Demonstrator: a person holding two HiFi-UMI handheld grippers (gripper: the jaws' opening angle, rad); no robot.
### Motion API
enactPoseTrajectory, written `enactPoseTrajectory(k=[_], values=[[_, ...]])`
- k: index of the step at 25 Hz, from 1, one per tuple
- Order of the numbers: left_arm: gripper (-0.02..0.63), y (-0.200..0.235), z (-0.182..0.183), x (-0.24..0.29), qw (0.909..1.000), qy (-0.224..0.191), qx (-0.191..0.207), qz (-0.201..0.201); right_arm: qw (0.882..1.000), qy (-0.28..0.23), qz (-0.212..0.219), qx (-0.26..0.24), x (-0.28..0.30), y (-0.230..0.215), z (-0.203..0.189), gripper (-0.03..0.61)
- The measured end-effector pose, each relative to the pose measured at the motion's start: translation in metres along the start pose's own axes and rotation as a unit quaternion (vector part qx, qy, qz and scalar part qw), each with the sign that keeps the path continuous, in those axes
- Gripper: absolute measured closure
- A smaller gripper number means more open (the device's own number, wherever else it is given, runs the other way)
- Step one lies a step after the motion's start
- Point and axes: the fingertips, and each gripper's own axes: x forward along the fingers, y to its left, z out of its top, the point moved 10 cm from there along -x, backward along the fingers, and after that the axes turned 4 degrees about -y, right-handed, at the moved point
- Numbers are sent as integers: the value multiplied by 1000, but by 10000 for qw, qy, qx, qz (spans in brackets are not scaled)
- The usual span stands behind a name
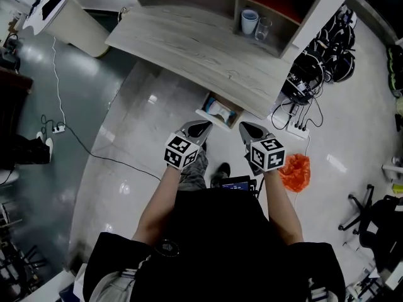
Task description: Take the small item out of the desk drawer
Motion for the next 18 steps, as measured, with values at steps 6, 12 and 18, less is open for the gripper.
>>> enactPoseTrajectory(k=[6, 12, 18], values=[[614, 22, -3, 8, 9999, 85, -25, -97, 9995, 259, 4, -205, 30, -2, 1, 581], [614, 43, -10, 16, 9998, 144, -104, -85, 9964, 604, 113, -592, 57, -7, -3, 580], [614, 59, -24, 29, 9995, 210, -198, -82, 9906, 971, 157, -952, 87, -19, -12, 580]])
